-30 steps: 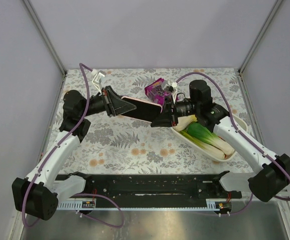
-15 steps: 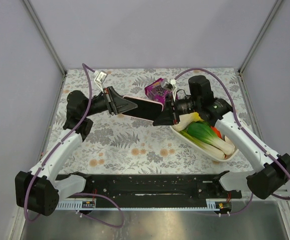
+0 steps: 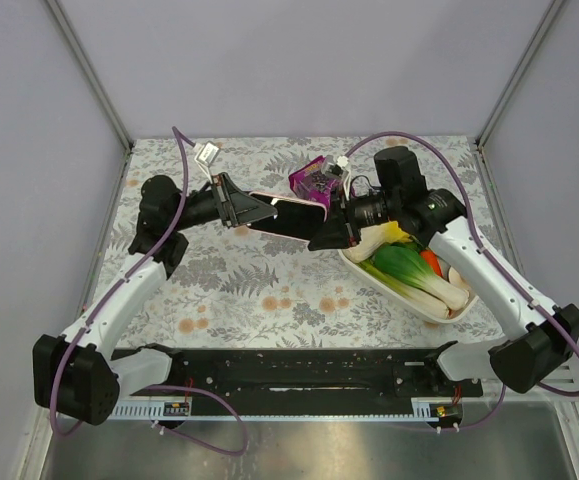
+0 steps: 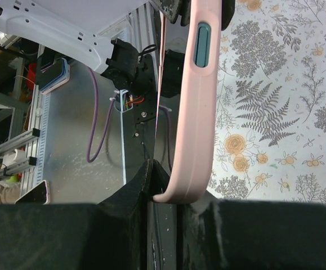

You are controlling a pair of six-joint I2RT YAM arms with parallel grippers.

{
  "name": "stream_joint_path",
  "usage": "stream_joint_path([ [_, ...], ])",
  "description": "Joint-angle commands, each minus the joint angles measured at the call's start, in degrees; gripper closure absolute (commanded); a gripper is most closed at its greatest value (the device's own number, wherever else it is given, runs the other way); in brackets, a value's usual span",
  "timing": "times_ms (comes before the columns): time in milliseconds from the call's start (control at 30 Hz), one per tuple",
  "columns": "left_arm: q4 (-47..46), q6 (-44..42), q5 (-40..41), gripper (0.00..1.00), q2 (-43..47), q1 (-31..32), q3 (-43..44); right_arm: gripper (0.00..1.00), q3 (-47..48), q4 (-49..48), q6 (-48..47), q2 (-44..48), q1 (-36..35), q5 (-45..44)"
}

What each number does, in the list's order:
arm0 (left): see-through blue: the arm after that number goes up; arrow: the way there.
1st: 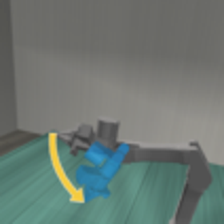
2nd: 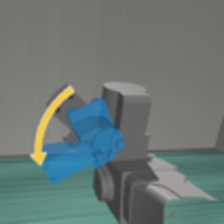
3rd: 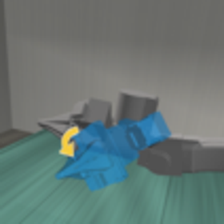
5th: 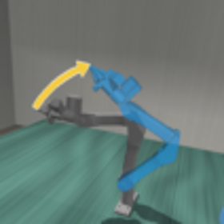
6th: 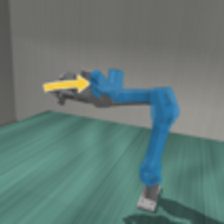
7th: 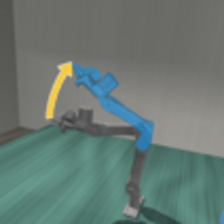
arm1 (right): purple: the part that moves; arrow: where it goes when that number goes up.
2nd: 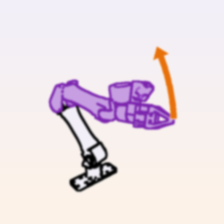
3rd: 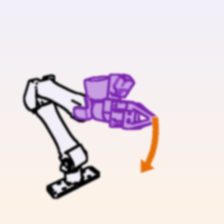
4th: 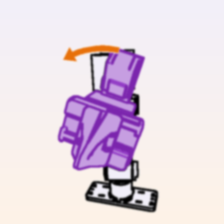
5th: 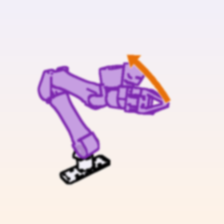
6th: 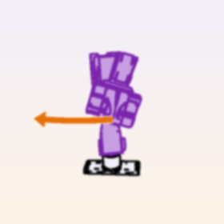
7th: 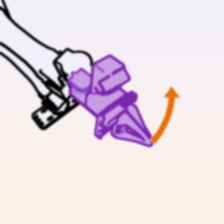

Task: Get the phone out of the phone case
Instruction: Remove the phone case from the phone.

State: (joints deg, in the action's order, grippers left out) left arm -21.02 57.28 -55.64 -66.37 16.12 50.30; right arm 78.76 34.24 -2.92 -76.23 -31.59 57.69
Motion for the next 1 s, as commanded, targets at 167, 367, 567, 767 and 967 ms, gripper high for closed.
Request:
stream_joint_path([
  [167, 18.76, -4.45, 19.17, 1.00, -5.53, -5.40, -5.04, 0.99, 9.40, -9.89, -6.50, 4.95, -2.42, -1.15],
  [367, 11.01, -4.90, 11.09, 1.00, -1.49, -5.31, -2.49, 0.65, 4.04, -15.33, 0.70, 4.51, -2.33, -11.01],
  [567, 0.46, -0.33, 4.75, 1.00, 1.41, -5.31, -2.49, 0.37, 1.40, -17.89, 6.07, 3.10, -2.33, -14.01],
  [767, -6.66, 3.89, 1.59, 1.00, 3.09, -6.01, -2.67, 0.32, -1.24, -20.43, 9.59, 2.14, -1.37, -12.96],
  [967, -13.78, 7.58, -0.87, 1.00, 4.32, -6.45, -2.58, 0.40, -5.98, -28.68, 15.74, 1.26, 0.48, -3.84],
])
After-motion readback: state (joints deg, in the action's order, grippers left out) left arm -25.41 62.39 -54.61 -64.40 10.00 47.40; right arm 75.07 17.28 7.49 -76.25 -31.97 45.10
